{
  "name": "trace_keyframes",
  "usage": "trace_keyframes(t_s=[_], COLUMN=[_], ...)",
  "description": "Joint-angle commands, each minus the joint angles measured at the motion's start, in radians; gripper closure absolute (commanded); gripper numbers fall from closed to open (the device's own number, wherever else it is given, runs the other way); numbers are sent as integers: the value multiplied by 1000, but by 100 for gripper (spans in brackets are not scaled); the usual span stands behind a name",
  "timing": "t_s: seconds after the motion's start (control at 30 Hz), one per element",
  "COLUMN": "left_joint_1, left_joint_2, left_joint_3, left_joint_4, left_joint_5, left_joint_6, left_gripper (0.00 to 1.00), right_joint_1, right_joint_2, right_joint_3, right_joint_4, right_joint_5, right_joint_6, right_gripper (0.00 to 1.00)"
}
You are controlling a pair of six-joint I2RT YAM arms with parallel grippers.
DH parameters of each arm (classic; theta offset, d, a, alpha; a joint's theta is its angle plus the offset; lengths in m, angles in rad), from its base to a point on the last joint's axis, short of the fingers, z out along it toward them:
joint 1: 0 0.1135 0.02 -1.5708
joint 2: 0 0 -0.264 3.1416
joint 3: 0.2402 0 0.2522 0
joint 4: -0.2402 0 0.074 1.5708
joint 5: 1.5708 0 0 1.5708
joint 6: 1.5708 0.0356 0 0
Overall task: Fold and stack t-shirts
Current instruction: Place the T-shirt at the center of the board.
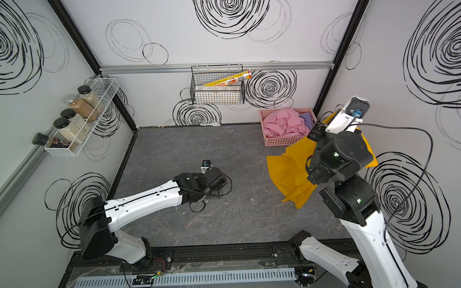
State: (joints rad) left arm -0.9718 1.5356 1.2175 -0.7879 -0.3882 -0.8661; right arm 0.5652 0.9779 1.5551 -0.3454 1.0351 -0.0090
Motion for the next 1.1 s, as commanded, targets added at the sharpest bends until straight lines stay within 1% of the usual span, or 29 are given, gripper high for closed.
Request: trace_keyframes(t_s=[0.0,0.07,0.23,0.33,0.4,0.5,0.57,0.67,0.7,0.77,0.8,0.9,0.93,0.97,1.07], left_joint_1=[1,-1,16,33,47,68,84,108,112,115,115,111,104,91,48], left_joint_2=[2,2,8,3,-5,-20,-33,-37,-33,-18,-8,33,39,43,32], left_joint_3=[-6,-10,-10,-7,-3,8,11,12,13,17,19,33,35,33,11], left_joint_4=[4,5,-22,-52,-74,-106,-115,-111,-105,-89,-79,-63,-57,-48,3], left_joint_5=[-26,-33,-59,-102,-145,-214,-252,-273,-273,-266,-258,-226,-224,-226,-220], left_joint_6=[31,34,19,-12,-41,-88,-111,-129,-129,-121,-112,-85,-78,-75,-25], left_gripper=[11,11,11,11,11,12,12,12,12,11,10,5,4,3,3], right_joint_1=[1,1,2,4,17,54,98,151,165,179,179,177,178,177,175], right_joint_2=[69,116,179,230,238,229,210,216,221,224,213,128,92,62,20], right_joint_3=[-20,-26,-100,-139,-210,-331,-422,-514,-530,-540,-535,-537,-537,-534,-509], right_joint_4=[-47,-69,-31,-43,-18,32,76,123,127,110,95,93,89,82,11], right_joint_5=[-144,-287,-786,-1070,-1252,-1464,-1574,-1731,-1755,-1750,-1723,-1527,-1455,-1401,-1245], right_joint_6=[55,82,110,162,205,263,308,357,363,360,354,361,358,345,312], right_gripper=[100,100,100,100,100,100,100,100,93,68,57,27,9,6,6])
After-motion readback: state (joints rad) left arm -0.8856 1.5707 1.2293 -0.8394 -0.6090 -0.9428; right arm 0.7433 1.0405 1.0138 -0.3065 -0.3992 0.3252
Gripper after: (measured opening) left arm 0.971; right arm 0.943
